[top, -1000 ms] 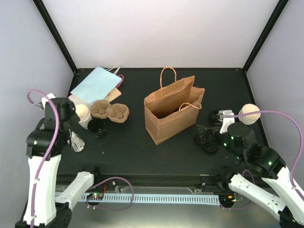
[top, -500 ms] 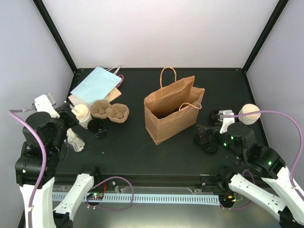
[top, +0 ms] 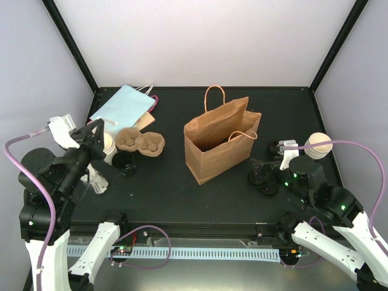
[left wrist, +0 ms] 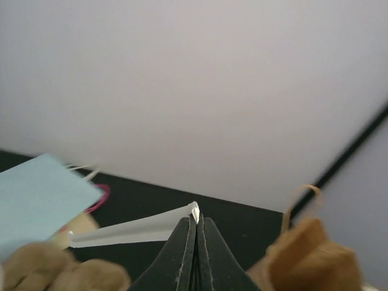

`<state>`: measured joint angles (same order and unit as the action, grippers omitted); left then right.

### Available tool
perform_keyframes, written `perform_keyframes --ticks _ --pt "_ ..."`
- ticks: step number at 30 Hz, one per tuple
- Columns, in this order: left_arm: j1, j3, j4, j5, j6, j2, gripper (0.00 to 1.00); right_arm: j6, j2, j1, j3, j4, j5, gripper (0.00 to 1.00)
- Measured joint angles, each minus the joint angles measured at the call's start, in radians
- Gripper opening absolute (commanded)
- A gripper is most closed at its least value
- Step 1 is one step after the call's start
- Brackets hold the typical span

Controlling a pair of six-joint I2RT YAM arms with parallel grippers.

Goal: Pack the takeout coffee

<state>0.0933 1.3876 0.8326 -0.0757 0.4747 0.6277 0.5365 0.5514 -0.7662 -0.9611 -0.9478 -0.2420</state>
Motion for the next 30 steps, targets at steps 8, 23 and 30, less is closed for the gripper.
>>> perform_keyframes --ticks 8,23,30 --pt "0.0 -0.172 -0.365 -0.4 0.113 -0.026 0.02 -0.007 0.002 0.0 0.008 0.006 0.005 1.0" --pt "0.024 -0.2 -0.753 -0.71 0.357 0.046 0.02 -0.006 -0.01 0.0 0.008 0.006 0.005 1.0" --pt "0.137 -0.24 -0.799 -0.717 0.376 0.101 0.02 -0.005 -0.01 0.0 0.008 0.006 0.005 1.0"
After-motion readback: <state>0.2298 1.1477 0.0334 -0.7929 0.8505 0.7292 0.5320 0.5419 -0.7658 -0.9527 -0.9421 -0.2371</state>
